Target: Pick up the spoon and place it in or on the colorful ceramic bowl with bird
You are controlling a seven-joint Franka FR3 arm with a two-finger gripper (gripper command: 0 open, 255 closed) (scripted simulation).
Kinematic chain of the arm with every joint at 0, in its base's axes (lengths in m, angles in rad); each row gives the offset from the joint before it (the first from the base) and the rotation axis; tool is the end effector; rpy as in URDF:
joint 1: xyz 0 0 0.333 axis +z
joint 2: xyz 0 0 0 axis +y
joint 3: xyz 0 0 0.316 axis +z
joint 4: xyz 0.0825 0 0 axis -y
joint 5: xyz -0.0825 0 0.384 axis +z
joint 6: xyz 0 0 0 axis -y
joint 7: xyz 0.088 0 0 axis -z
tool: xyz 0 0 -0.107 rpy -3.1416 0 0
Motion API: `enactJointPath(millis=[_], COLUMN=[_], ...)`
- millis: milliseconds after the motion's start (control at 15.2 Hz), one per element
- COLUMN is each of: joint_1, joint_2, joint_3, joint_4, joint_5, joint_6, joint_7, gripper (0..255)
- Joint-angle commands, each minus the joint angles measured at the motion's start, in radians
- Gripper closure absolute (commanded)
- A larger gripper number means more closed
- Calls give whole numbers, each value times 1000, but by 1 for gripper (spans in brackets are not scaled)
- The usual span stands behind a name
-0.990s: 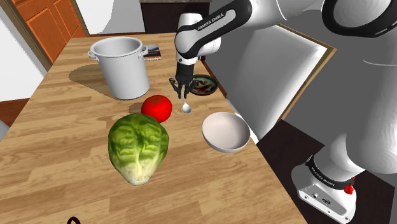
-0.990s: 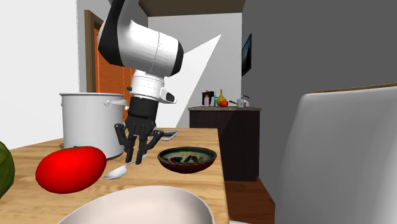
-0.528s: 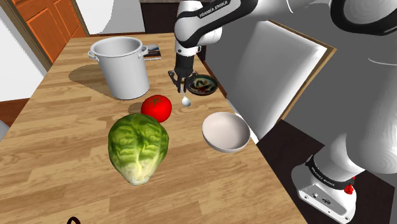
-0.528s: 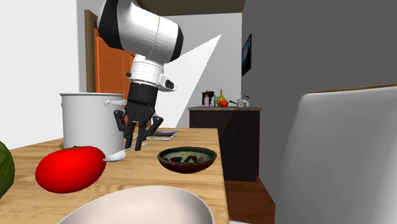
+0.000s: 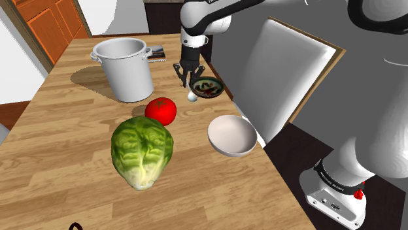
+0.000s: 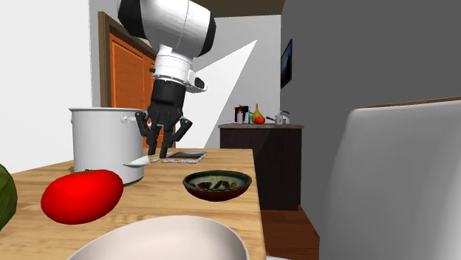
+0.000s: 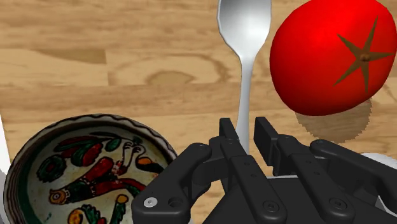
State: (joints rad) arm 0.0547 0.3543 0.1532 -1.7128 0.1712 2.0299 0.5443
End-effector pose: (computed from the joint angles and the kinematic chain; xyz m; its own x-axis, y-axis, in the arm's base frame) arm 0.6340 0.1347 0.3839 0.9068 -0.3971 -0.1414 -0.4162 -0.8967 -0.1506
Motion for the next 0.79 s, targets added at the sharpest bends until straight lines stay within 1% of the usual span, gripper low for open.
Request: enactJointPath(millis=[0,330,660,726], joint_1=[-21,-89,-155,-155], joint_2=[6,47,114,117], joint_3=[-11,-44,-75,-75], joint_4=[18,98,218,210], joint_5=[0,-1,-4,-4], joint_6=[-19,-77,-147,-136], joint_7=[-29,-121,-207,-209], gripper=[255,255,255,255])
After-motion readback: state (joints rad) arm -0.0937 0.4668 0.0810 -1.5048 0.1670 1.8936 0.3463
